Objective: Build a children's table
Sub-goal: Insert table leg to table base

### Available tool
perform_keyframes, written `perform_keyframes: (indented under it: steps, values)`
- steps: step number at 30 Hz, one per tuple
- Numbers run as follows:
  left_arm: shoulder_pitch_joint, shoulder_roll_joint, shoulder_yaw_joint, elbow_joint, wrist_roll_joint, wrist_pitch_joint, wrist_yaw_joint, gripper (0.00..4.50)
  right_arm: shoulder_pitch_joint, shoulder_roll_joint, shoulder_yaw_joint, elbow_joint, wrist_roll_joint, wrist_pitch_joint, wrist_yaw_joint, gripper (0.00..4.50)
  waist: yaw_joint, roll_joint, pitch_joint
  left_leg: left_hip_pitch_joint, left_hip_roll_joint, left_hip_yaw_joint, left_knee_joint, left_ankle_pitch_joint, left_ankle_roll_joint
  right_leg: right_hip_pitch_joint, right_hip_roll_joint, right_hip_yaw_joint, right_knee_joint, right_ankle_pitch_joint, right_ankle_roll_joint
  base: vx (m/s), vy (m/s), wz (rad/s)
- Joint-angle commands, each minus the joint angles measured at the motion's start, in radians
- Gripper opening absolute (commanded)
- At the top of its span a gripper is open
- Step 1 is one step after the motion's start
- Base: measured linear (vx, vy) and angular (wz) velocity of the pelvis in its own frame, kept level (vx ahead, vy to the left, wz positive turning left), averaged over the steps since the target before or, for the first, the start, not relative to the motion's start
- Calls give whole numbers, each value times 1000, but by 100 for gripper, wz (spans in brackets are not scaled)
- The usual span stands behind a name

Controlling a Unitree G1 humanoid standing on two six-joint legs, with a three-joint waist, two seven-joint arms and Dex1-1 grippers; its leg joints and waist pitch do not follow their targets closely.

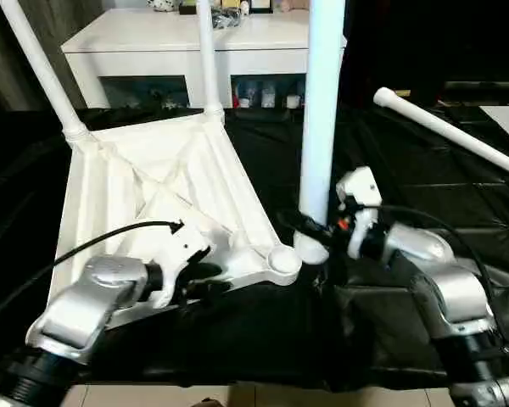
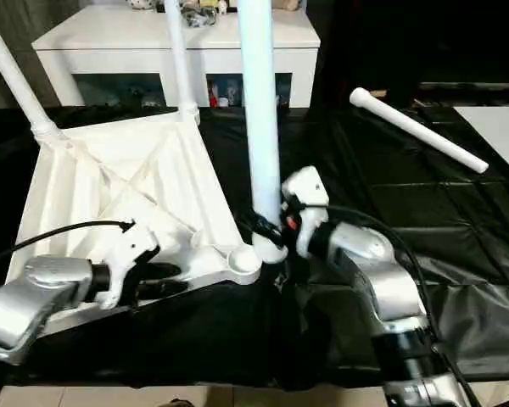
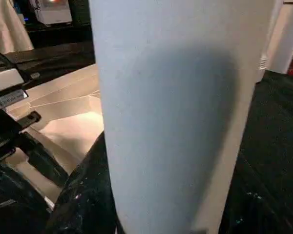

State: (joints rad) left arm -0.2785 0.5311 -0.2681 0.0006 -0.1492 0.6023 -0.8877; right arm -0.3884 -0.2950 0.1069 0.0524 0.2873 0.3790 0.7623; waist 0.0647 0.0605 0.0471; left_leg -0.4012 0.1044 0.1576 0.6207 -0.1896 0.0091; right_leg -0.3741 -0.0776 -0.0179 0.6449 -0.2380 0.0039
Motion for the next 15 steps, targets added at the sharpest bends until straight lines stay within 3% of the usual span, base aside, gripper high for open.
perform_keyframes:
  steps: [1,5,12,15]
  values:
    - [-16,10,-8,36,40,-24,23,131,-13,6,4,-6,12,-6,-1,187,4,-4,-54,29,107,-50,-101,-327,-17,17,-83,41,-83,-137,-224,0,0,0]
    - [-46,41,-64,88,59,-62,-53,96,-27,20,2,11,14,-3,-5,187,3,0,-55,31,107,-50,-103,-323,-16,14,-81,40,-81,-116,-224,0,0,0]
    - [-68,57,-87,120,79,-91,-85,40,-46,29,-10,28,18,0,-11,187,-3,2,-52,32,108,-52,-106,-366,-42,12,-84,41,-83,-138,-233,0,0,0]
    - [-86,42,-77,160,78,-167,-85,19,-41,45,-30,38,40,22,-19,187,-4,6,-52,33,108,-52,-107,-381,-49,11,-84,42,-83,-144,-230,0,0,0]
